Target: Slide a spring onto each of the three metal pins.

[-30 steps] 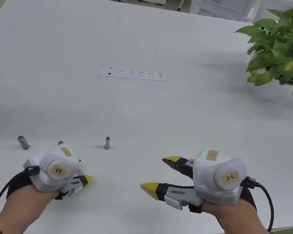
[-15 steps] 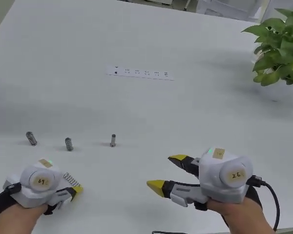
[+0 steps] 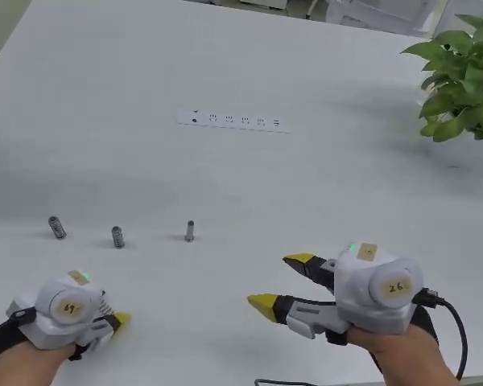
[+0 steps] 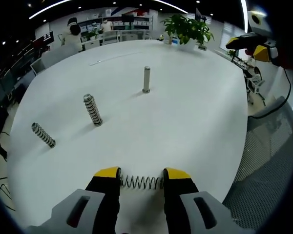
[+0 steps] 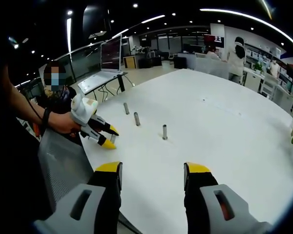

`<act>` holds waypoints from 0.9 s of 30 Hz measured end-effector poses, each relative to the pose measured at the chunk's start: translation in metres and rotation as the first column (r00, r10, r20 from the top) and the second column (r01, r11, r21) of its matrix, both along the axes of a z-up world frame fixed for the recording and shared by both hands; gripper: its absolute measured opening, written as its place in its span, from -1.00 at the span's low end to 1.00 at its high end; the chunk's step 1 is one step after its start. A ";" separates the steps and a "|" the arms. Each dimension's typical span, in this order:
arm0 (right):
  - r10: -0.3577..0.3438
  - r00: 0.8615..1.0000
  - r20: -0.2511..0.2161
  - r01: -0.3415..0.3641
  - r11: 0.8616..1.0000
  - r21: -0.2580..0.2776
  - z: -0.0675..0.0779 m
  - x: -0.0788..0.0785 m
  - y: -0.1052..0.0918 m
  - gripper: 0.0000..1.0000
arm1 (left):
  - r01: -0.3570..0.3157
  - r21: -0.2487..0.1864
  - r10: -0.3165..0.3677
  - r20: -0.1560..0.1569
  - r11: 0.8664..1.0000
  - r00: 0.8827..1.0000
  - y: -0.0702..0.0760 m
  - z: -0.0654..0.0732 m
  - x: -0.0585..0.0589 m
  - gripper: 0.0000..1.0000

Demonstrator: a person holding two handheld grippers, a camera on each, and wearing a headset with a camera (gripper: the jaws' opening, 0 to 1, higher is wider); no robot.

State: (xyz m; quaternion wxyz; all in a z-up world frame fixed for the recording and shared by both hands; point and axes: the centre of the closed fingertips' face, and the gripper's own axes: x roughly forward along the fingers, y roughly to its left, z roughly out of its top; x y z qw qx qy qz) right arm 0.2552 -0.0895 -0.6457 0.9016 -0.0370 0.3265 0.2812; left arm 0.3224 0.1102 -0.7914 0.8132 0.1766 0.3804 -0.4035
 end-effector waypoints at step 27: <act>-0.015 1.000 0.007 0.015 1.000 0.007 0.000 -0.006 0.003 -0.03 | 0.435 0.114 -0.440 0.018 0.893 0.898 0.007 0.017 -0.014 -0.28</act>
